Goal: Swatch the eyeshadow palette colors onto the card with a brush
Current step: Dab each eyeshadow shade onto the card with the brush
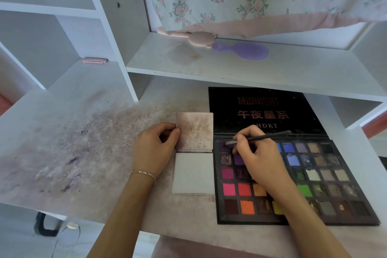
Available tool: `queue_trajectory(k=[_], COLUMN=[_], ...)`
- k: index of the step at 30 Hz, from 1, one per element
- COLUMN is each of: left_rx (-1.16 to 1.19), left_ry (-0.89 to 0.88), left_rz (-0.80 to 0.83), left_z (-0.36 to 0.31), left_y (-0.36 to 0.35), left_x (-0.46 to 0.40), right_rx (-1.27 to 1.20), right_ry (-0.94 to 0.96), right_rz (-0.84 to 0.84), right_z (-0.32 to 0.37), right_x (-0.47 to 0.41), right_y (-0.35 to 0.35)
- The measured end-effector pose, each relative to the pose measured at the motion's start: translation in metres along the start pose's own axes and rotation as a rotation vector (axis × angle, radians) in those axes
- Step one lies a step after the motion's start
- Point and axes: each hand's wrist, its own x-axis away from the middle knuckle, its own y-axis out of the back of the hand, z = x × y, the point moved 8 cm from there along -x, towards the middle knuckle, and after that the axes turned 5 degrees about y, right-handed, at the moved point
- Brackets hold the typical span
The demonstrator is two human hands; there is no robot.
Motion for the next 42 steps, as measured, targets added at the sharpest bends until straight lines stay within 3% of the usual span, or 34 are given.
queue_trajectory(k=[10, 15, 19, 42], left_rx=[0.008, 0.013, 0.015, 0.048], left_ry=[0.012, 0.001, 0.011, 0.042], left_rz=[0.009, 0.011, 0.017, 0.026], left_z=[0.000, -0.001, 0.000, 0.003], left_y=[-0.001, -0.001, -0.001, 0.000], left_x=[0.000, 0.000, -0.001, 0.000], right_rx=[-0.206, -0.330, -0.306, -0.191], right_ry=[-0.009, 0.012, -0.005, 0.036], right_rz=[-0.035, 0.092, 0.205, 0.279], right_z=[0.009, 0.028, 0.033, 0.037], right_x=[0.002, -0.001, -0.002, -0.006], right_y=[0.001, -0.031, -0.054, -0.069])
